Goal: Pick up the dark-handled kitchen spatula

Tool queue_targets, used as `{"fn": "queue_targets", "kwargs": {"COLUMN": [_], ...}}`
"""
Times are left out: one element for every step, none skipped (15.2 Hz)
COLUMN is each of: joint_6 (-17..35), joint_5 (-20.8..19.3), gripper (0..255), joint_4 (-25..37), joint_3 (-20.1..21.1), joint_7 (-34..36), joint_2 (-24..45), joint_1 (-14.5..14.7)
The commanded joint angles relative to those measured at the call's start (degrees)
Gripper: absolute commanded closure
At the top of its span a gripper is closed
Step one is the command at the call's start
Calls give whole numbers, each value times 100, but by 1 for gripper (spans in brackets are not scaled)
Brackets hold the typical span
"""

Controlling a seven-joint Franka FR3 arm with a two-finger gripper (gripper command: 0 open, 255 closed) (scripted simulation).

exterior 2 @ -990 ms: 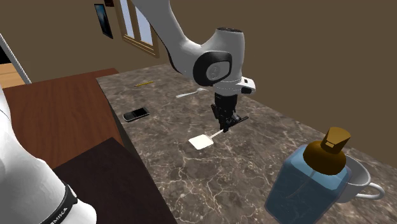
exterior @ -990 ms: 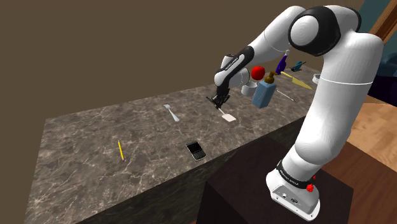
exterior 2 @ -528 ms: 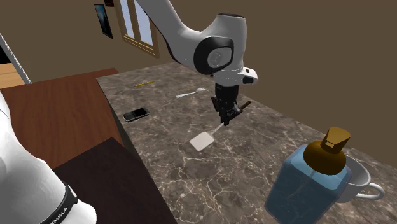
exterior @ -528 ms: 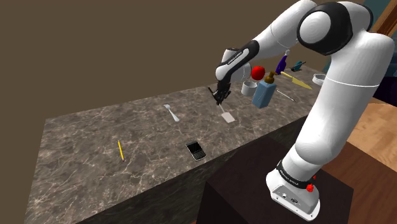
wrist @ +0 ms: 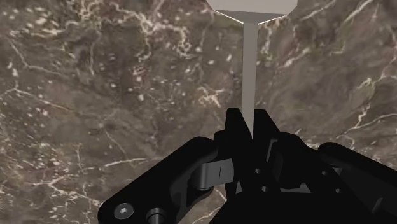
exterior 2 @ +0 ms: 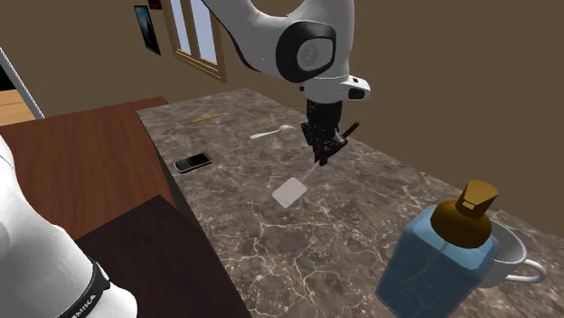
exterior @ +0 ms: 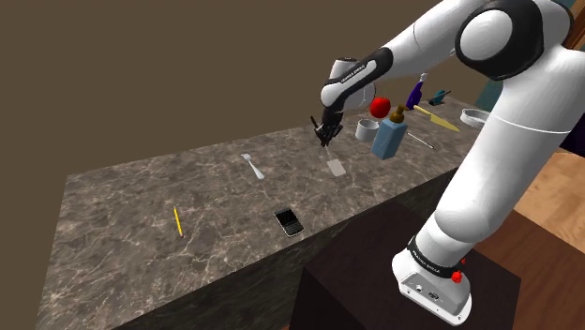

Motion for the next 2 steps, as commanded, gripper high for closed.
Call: {"fn": "queue_targets", "kwargs": {"joint_6": [-91,-91], "joint_5": [-22,-21], "gripper": [255,255], "joint_4": [29,30], "joint_3": [-2,-2], "joint_7": [20,20], "joint_2": [-60,-60], "joint_1": [4,4]}}
